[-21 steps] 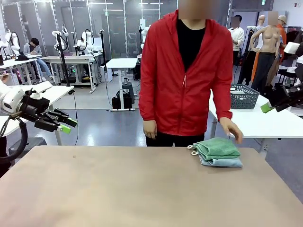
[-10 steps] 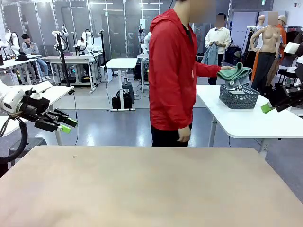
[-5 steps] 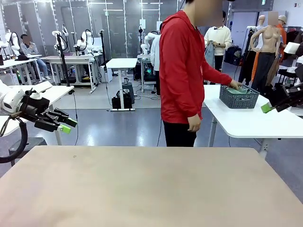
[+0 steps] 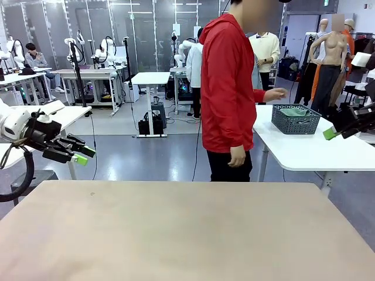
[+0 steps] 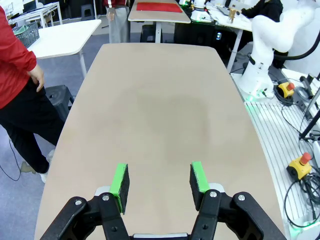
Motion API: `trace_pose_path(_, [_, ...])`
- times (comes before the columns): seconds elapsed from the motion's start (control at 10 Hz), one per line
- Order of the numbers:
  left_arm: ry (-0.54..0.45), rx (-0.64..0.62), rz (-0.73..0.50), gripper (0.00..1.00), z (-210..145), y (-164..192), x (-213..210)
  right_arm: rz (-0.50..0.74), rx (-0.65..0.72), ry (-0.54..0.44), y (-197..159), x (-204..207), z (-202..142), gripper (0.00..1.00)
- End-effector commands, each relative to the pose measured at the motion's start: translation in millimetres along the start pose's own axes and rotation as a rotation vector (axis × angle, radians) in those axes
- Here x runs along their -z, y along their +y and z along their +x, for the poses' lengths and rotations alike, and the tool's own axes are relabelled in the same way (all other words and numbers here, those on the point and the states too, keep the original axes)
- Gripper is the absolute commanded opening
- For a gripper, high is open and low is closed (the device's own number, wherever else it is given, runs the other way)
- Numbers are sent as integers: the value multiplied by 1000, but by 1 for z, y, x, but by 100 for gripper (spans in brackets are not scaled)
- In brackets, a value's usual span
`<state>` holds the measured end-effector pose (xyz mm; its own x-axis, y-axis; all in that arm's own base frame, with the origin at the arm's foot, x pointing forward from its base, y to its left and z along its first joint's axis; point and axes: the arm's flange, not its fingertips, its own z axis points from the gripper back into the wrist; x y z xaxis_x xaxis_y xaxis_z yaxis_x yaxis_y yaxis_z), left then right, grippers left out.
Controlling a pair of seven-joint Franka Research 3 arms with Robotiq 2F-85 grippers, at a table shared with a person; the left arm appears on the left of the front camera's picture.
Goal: Fold the towels and place them in the basket.
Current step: Stack the folded Towel with hook on the right side of the table.
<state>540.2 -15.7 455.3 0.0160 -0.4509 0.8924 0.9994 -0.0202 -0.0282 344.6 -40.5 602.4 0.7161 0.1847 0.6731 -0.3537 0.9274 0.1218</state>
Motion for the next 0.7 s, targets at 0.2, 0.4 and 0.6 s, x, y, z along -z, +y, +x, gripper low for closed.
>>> trace_pose_path(0.2, [-3, -11, -9, 63, 3, 1, -1, -2, 19, -8, 3, -1, 1, 56])
trace_pose_path(0.4, [-3, -11, -9, 63, 3, 1, -1, -2, 19, -8, 3, -1, 1, 56])
trace_pose_path(0.6, [-3, -11, -9, 63, 3, 1, -1, -2, 19, -8, 3, -1, 1, 56])
